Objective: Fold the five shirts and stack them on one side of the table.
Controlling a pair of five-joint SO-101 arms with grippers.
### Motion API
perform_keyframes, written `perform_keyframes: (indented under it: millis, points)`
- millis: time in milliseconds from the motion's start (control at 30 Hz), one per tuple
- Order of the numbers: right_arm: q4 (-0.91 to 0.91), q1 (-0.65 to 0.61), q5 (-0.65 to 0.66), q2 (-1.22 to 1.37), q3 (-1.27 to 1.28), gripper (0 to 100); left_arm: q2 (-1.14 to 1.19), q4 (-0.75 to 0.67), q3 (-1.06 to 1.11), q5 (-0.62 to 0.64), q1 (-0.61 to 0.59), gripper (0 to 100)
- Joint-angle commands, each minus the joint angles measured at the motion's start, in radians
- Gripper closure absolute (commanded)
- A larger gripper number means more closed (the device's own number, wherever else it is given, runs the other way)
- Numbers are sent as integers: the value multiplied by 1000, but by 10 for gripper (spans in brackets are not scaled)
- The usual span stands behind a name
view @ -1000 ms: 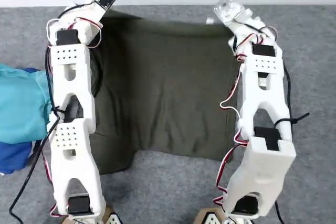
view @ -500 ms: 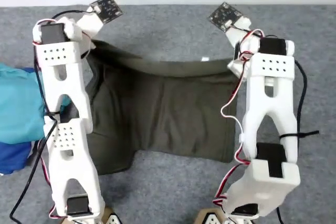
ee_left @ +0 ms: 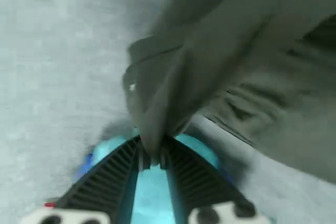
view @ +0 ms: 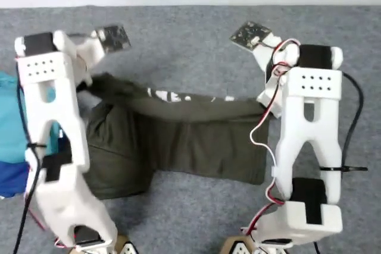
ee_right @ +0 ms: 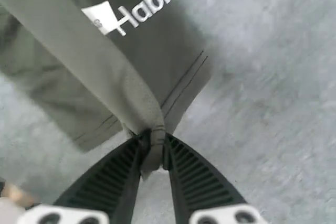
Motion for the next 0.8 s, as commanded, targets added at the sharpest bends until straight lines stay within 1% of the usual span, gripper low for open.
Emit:
perform_keyframes:
  millis: [0, 133, 233, 367, 467, 533, 733, 767]
  points:
    - [50, 7, -12, -68, -51, 988, -227, 31, 297, -80, -8, 995]
    - [50, 15, -9, -130, 74, 988, -365, 29, 519, -135, -14, 995]
    - [50, 15, -8, -193, 199, 988, -411, 21, 622, -155, -28, 994]
    - [25, 16, -8, -249, 374, 988, -411, -23, 690, -152, -43, 994]
    - [-31, 16, -8, -285, 491, 988, -411, -110, 743, -144, -49, 994]
    - [-64, 16, -8, -298, 551, 988, -411, -161, 780, -117, -51, 994]
    - [-133, 16, -11, -320, 644, 988, -411, -245, 839, -104, -49, 994]
    - [-142, 18, -12, -320, 644, 988, -411, -267, 837, -81, -49, 994]
